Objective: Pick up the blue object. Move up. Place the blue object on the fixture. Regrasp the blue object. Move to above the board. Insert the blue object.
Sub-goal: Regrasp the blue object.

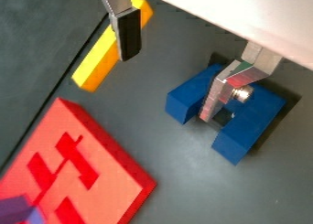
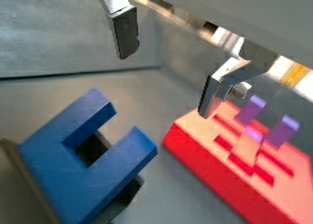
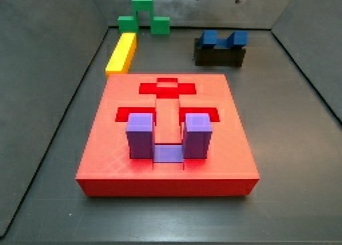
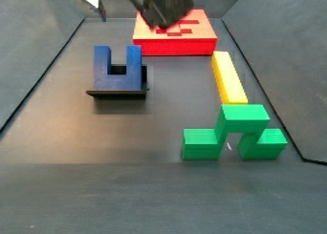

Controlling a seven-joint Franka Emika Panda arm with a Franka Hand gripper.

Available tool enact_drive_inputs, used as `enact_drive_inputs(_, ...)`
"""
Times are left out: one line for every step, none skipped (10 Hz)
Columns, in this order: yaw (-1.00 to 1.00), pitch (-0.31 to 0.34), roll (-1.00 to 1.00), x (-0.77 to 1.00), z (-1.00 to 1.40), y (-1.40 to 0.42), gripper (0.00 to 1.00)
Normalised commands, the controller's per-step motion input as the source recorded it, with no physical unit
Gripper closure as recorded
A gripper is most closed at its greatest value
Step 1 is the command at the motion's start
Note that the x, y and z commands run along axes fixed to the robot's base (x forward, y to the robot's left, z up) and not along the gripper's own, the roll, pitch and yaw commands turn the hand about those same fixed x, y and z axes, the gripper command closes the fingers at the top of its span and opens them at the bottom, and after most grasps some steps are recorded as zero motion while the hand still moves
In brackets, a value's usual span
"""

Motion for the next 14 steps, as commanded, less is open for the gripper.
enact_drive_inputs(0.00, 0.000, 1.00, -0.03, 0.00, -0.11, 0.00)
enact_drive_inputs(0.00, 0.000, 1.00, -0.03, 0.01, -0.13, 0.00)
enact_drive_inputs(0.00, 0.000, 1.00, -0.02, 0.01, -0.14, 0.00)
enact_drive_inputs(0.00, 0.000, 1.00, -0.02, 0.01, -0.15, 0.00)
enact_drive_inputs(0.00, 0.000, 1.00, -0.02, 0.01, -0.15, 0.00)
enact_drive_inputs(0.00, 0.000, 1.00, -0.03, 0.01, -0.15, 0.00)
enact_drive_inputs(0.00, 0.000, 1.00, -0.02, 0.01, -0.15, 0.00)
enact_drive_inputs(0.00, 0.000, 1.00, -0.02, 0.01, -0.16, 0.00)
enact_drive_inputs(0.00, 0.000, 1.00, -0.01, 0.01, -0.17, 0.00)
enact_drive_inputs(0.00, 0.000, 1.00, -0.01, 0.01, -0.17, 0.00)
enact_drive_inputs(0.00, 0.000, 1.00, -0.01, 0.01, -0.17, 0.00)
enact_drive_inputs(0.00, 0.000, 1.00, -0.01, 0.01, -0.17, 0.00)
enact_drive_inputs(0.00, 0.000, 1.00, -0.01, 0.01, -0.17, 0.00)
enact_drive_inputs(0.00, 0.000, 1.00, -0.01, 0.01, -0.17, 0.00)
